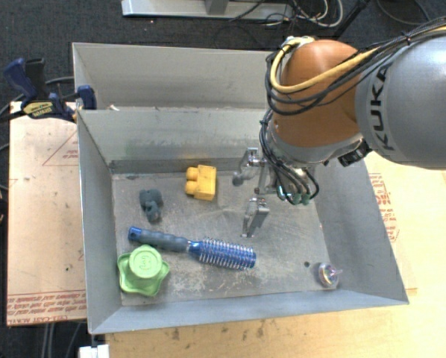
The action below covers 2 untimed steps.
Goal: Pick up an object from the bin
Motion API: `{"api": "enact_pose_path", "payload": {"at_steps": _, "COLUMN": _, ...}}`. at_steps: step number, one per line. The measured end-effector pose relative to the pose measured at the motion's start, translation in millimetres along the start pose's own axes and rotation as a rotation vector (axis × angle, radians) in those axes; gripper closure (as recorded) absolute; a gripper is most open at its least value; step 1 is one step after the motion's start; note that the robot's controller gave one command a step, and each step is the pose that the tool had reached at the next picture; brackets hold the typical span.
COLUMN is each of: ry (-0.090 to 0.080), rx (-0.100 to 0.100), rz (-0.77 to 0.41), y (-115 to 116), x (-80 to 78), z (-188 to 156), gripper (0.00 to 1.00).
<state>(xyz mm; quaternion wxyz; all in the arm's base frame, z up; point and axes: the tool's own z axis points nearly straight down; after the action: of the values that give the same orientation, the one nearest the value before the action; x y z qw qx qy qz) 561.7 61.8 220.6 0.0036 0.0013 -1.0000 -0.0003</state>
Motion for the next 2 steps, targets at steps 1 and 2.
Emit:
{"api": "enact_pose_path", "payload": {"at_steps": 1, "ry": -0.013, "rx": -0.001, "rz": -0.105, "y": 39.4, "x": 25.1, "z": 148.7, "gripper": 0.0}}
{"api": "enact_pose_path", "payload": {"at_steps": 2, "ry": -0.019, "rx": -0.003, "rz": -0.104, "y": 39.9, "x": 22.7, "z": 143.2, "gripper": 1.0}}
